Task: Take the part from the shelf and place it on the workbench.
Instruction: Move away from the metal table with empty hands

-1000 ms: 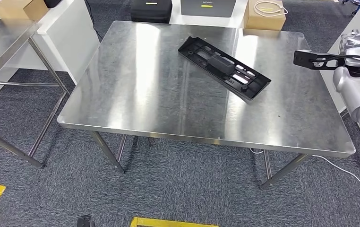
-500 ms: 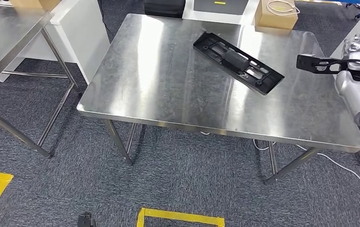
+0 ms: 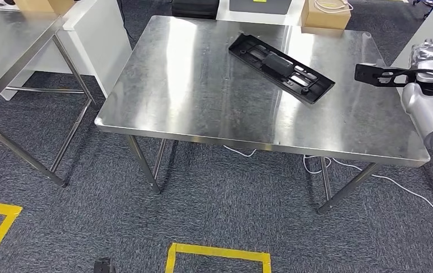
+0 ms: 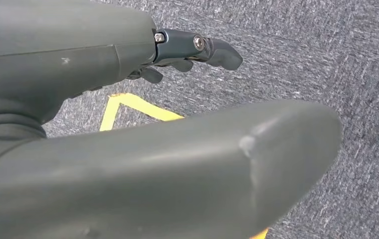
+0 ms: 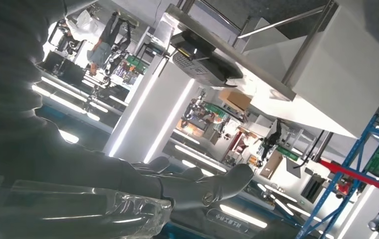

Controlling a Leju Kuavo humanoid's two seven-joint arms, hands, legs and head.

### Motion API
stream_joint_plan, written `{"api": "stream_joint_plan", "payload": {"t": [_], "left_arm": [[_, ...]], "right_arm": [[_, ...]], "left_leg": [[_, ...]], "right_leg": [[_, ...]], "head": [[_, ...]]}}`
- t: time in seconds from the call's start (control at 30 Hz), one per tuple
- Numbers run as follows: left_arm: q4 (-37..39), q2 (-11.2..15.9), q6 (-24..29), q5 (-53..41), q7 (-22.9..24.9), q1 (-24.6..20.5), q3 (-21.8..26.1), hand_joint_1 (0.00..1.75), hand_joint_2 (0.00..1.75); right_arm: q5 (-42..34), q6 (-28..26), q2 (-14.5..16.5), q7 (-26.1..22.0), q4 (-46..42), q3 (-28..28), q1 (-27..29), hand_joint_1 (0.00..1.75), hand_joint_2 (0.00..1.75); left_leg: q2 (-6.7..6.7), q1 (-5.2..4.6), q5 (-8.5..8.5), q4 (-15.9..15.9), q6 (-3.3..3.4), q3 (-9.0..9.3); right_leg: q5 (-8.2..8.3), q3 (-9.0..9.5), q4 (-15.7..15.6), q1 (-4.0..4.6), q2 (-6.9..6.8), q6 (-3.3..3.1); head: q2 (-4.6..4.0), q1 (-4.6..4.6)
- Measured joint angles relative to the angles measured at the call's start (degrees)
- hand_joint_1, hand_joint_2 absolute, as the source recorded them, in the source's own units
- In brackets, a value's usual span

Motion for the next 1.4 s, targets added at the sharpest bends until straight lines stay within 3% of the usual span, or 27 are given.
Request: {"api": "stream_joint_plan", "payload": {"t": [0.07,0.13,0.23,0.27,0.3,0.37,0.43,0.47,0.5,0.57,0.63,0.7,0.77,0.83,0.9,0.97,1.0,1.03,1.1,1.13,1.2,1.27,1.33,1.4], "left_arm": [[0.0,0.0,0.0,0.0,0.0,-0.1,0.0,0.0,0.0],[0.0,0.0,0.0,0.0,0.0,-0.1,0.0,0.0,0.0],[0.0,0.1,-0.1,0.0,0.0,-0.2,0.0,0.0,0.0],[0.0,0.0,-0.1,0.0,0.0,-0.2,0.0,0.0,0.0],[0.0,0.0,0.0,0.0,0.0,-0.2,0.0,0.0,0.0],[0.0,0.0,0.0,-0.1,0.0,-0.3,0.0,0.0,0.0],[0.0,-0.1,0.0,-0.1,0.0,-0.3,0.0,0.0,0.0],[0.0,-0.1,0.0,-0.1,0.0,-0.3,0.0,0.0,0.0],[0.0,-0.1,0.0,-0.1,0.0,-0.3,0.0,0.0,0.0],[0.0,-0.2,0.0,-0.1,0.0,-0.3,0.0,0.0,0.0],[0.0,-0.2,0.0,-0.1,0.0,-0.3,0.0,0.0,0.0],[0.0,-0.2,0.1,0.0,-0.1,-0.2,0.0,0.0,0.0],[0.0,-0.2,0.2,0.0,-0.1,-0.1,0.0,0.0,0.0],[0.0,-0.2,0.3,0.0,-0.2,0.0,0.0,0.0,0.0],[0.0,-0.2,0.6,0.1,-0.2,0.1,0.0,0.0,0.0],[0.0,-0.2,0.7,0.1,-0.2,0.1,0.0,0.0,0.0],[0.0,-0.2,0.8,0.1,-0.2,0.1,0.0,0.0,0.0],[0.0,-0.1,0.8,0.1,-0.3,0.1,0.1,0.0,0.0],[0.0,-0.1,0.8,0.1,-0.4,0.1,0.1,0.0,0.0],[0.0,-0.1,0.8,0.1,-0.5,0.1,0.1,0.0,0.0],[0.0,-0.2,0.8,0.2,-0.6,0.2,0.1,0.0,0.0],[0.0,-0.2,0.7,0.1,-0.7,0.2,0.2,0.0,0.0],[0.0,-0.3,0.6,0.1,-0.7,0.2,0.2,0.0,0.0],[0.0,-0.3,0.4,0.1,-0.8,0.2,0.3,0.0,0.0]], "right_arm": [[0.0,0.0,0.0,0.0,-0.1,0.0,0.0,0.0,1.75],[0.0,-0.1,-0.1,0.0,-0.2,0.0,0.0,0.0,1.75],[0.1,-0.2,-0.3,0.1,-0.3,-0.1,0.0,0.0,1.75],[0.1,-0.2,-0.5,0.1,-0.3,-0.2,0.0,0.0,1.75],[0.1,-0.2,-0.7,0.2,-0.3,-0.3,0.1,0.0,1.75],[0.2,-0.2,-1.0,0.2,-0.3,-0.5,0.1,0.0,1.75],[0.2,-0.2,-1.2,0.2,-0.3,-0.6,0.4,0.0,1.75],[0.2,-0.2,-1.2,0.2,-0.3,-0.6,0.6,0.0,1.75],[0.2,-0.3,-1.2,0.3,-0.3,-0.7,0.8,0.0,1.75],[0.2,-0.5,-1.2,0.4,-0.3,-0.9,1.0,0.0,1.75],[0.5,-1.2,-1.2,0.7,-0.4,-1.0,1.0,0.0,1.75],[1.2,-3.6,-1.2,1.4,-0.6,-1.0,1.3,0.0,1.75],[2.2,-8.7,-1.3,2.3,-1.0,-1.0,2.0,0.0,1.75],[3.2,-14.1,-1.4,2.9,-1.4,-1.0,3.3,0.0,1.75],[3.8,-17.3,-1.5,3.1,-1.7,-1.0,4.5,0.0,1.75],[4.1,-18.7,-1.7,3.2,-1.8,-1.0,5.7,0.0,1.75],[4.1,-19.2,-1.9,3.2,-1.8,-1.0,6.4,0.0,1.75],[4.1,-19.7,-2.1,3.2,-1.8,-1.1,7.3,0.0,1.75],[3.9,-21.2,-2.9,3.2,-2.2,-1.4,9.0,0.0,1.75],[4.0,-21.9,-3.4,3.1,-2.4,-1.7,9.8,0.0,1.75],[4.0,-23.1,-4.4,3.0,-3.0,-2.6,11.7,0.0,1.75],[3.8,-24.1,-5.3,2.9,-3.4,-3.7,14.1,0.0,1.75],[3.4,-25.2,-6.0,2.8,-3.6,-4.5,16.3,0.0,1.75],[3.0,-27.2,-6.7,3.1,-3.8,-5.6,19.1,0.0,1.75]], "left_leg": [[0.05,0.74,2.25,-7.5,-0.8,5.08],[-0.25,0.74,3.32,-12.3,-0.66,7.74],[-0.48,-0.13,4.22,-13.0,1.15,7.15],[-0.46,-0.29,4.75,-13.5,1.93,7.05],[-0.41,-0.38,5.34,-13.9,2.73,6.9],[-0.35,-0.57,6.3,-14.4,3.83,6.32],[-0.35,-0.85,7.02,-14.4,4.15,5.39],[-0.35,-1.0,7.4,-14.4,4.19,4.92],[-0.35,-1.12,7.82,-14.4,4.16,4.44],[-0.39,-1.28,8.63,-14.4,3.93,3.63],[-0.43,-1.55,9.29,-14.4,3.43,3.07],[-0.45,-1.75,9.88,-14.6,2.86,2.86],[-0.42,-1.7,10.02,-14.6,2.31,2.51],[-0.29,-1.43,7.04,-10.9,1.76,0.92],[-0.19,-0.96,1.85,-2.8,1.11,-1.89],[-0.12,-0.39,-0.84,2.9,0.39,-3.19],[-0.05,-0.03,-0.67,2.5,0.08,-2.26],[0.04,0.35,0.35,-0.1,-0.2,-0.2],[0.09,0.9,2.55,-7.7,-0.65,4.9],[-0.06,0.93,3.14,-10.4,-0.57,6.43],[-0.4,0.37,3.37,-11.9,0.15,6.89],[-0.46,-0.06,4.15,-12.5,1.48,6.6],[-0.45,-0.18,5.24,-13.6,2.84,6.53],[-0.44,-0.31,6.09,-14.3,3.66,6.16]], "right_leg": [[0.17,-0.74,0.7,-0.3,0.03,0.49],[0.41,-1.49,1.3,0.04,0.11,1.32],[1.27,-2.13,0.9,0.49,0.19,3.02],[1.02,-2.56,1.2,0.42,0.19,3.28],[0.05,-3.36,2.5,0.35,0.2,3.27],[-3.64,-6.29,9.0,0.27,0.28,2.75],[-7.02,-9.08,16.6,0.48,0.36,2.7],[-7.67,-9.22,18.1,0.59,0.38,2.91],[-7.52,-8.04,17.0,0.71,0.39,3.17],[-5.92,-2.5,8.9,0.83,0.38,3.41],[-4.49,1.41,2.2,1.43,0.41,2.95],[-3.74,1.7,1.1,2.03,0.46,2.15],[-2.86,1.64,0.8,1.26,0.38,1.36],[-1.9,1.42,0.5,0.27,0.23,0.32],[-1.35,1.0,0.5,0.13,0.13,-0.33],[-1.01,0.56,0.5,0.1,0.08,-0.18],[-0.85,0.39,0.6,0.0,0.09,-0.01],[-0.75,0.25,0.7,-0.14,0.09,0.19],[-0.76,-0.27,1.3,-0.11,0.07,0.77],[-0.77,-0.58,1.7,0.12,0.01,1.19],[-0.44,-1.16,1.7,0.77,-0.07,2.34],[0.05,-1.38,1.3,0.85,-0.07,3.32],[-1.46,-2.66,3.2,0.69,0.06,3.35],[-5.13,-5.48,9.6,0.75,0.26,2.65]], "head": [[-0.01,-0.07],[-0.01,0.06],[-0.01,0.35],[-0.01,0.36],[-0.01,0.43],[-0.01,0.64],[-0.01,0.78],[-0.01,0.8],[-0.01,0.79],[-0.01,0.81],[0.0,0.78],[0.0,0.7],[-0.01,0.61],[-0.01,0.51],[0.0,0.49],[0.0,0.48],[-0.01,0.47],[-0.01,0.46],[-0.01,0.43],[-0.01,0.55],[0.0,0.79],[0.0,0.94],[-0.01,1.09],[-0.01,1.32]]}}
